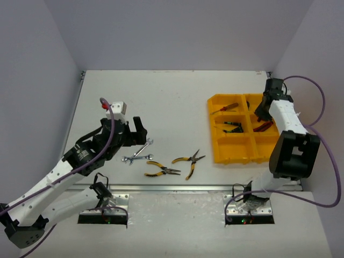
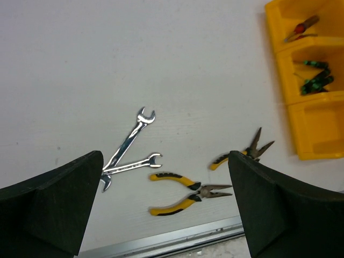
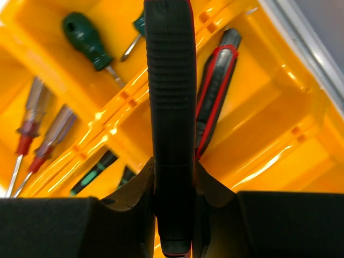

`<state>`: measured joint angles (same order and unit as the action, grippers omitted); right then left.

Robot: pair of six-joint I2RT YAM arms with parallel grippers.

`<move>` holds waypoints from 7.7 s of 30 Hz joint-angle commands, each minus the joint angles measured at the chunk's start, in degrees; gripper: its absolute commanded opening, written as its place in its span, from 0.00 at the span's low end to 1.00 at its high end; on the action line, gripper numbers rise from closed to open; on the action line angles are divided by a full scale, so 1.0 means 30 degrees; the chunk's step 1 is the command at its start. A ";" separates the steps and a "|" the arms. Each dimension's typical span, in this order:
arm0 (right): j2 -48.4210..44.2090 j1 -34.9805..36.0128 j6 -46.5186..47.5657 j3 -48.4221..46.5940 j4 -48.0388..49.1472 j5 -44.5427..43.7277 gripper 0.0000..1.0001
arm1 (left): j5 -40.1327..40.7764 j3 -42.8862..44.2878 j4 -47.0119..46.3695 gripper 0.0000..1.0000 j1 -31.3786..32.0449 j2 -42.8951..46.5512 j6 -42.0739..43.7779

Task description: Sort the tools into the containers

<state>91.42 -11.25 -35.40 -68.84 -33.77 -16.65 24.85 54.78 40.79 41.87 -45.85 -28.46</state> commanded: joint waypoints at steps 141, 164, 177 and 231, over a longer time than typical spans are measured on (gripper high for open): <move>-1.7378 1.1866 0.2477 0.7676 -0.1781 0.9862 0.99 | -0.2935 0.1478 0.5834 0.72 -0.3578 -1.5348 -2.3789; -1.6441 1.1866 0.2249 0.7656 -0.1462 1.0265 0.99 | -0.2194 -0.0611 0.4360 0.48 -0.4227 -1.5947 -2.3492; -1.5943 1.1866 0.2161 0.7551 -0.1283 1.0441 0.99 | -0.2057 -0.1473 0.4289 0.33 -0.4258 -1.6738 -2.3766; -1.8389 1.1852 0.1488 -0.3230 -0.9999 -0.3621 0.99 | -0.7946 0.9776 -1.4799 0.00 0.5087 -1.9813 0.3319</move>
<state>35.56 24.47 -30.02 -75.07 -58.78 -22.48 15.40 80.49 10.23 55.98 -101.89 -30.01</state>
